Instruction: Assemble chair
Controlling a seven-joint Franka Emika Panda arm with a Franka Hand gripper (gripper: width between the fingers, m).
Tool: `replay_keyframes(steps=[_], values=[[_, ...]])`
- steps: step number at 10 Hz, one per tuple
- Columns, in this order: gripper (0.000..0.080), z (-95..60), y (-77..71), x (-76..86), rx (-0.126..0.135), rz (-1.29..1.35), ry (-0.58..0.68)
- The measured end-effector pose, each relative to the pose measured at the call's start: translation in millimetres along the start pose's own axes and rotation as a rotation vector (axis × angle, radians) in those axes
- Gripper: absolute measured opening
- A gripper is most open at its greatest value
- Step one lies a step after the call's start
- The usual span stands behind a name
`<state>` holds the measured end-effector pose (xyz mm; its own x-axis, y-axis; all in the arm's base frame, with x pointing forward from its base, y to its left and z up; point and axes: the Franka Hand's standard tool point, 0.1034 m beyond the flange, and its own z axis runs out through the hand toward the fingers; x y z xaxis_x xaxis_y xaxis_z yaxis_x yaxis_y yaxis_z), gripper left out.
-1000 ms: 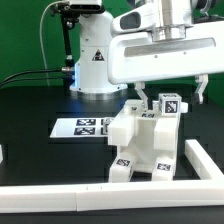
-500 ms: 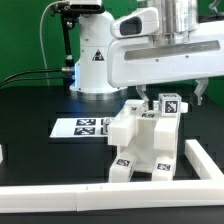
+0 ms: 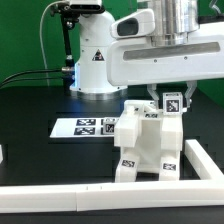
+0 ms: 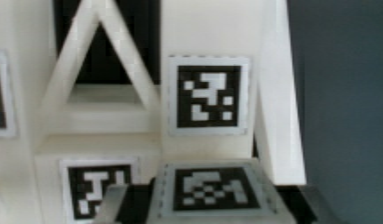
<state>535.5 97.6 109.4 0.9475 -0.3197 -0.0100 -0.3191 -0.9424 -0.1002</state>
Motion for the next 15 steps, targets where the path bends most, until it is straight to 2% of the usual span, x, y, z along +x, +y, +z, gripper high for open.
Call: replay_keyframes(steps=[2,5,6,7,9,10,11,12,13,15], values=[[0.0262,0.8,-4.2,-0.8,0.0,0.242,0.003],[0.0264,2.6,-18.4,-6.8,-0.002,0.762,-0.005],[0.0264,2.7,-18.7,-3.5,0.018,0.867,-0.004],[0.0264,2.8,-19.0,-2.5,0.027,0.875,0.001],[0.0274,3.2,-18.8,-2.8,0.025,0.807,0.002],[0.0475,3.4,-17.5,-2.3,0.026,0.699,0.008],[0.0475,2.3,-13.9,1.5,0.027,0.495,0.018],[0.0607,0.9,-12.7,2.7,0.02,0.323,0.011],[0.0642,0.1,-17.4,0.0,0.002,0.197,0.001],[0.0648,0.5,-15.7,0.6,0.001,0.044,0.003]])
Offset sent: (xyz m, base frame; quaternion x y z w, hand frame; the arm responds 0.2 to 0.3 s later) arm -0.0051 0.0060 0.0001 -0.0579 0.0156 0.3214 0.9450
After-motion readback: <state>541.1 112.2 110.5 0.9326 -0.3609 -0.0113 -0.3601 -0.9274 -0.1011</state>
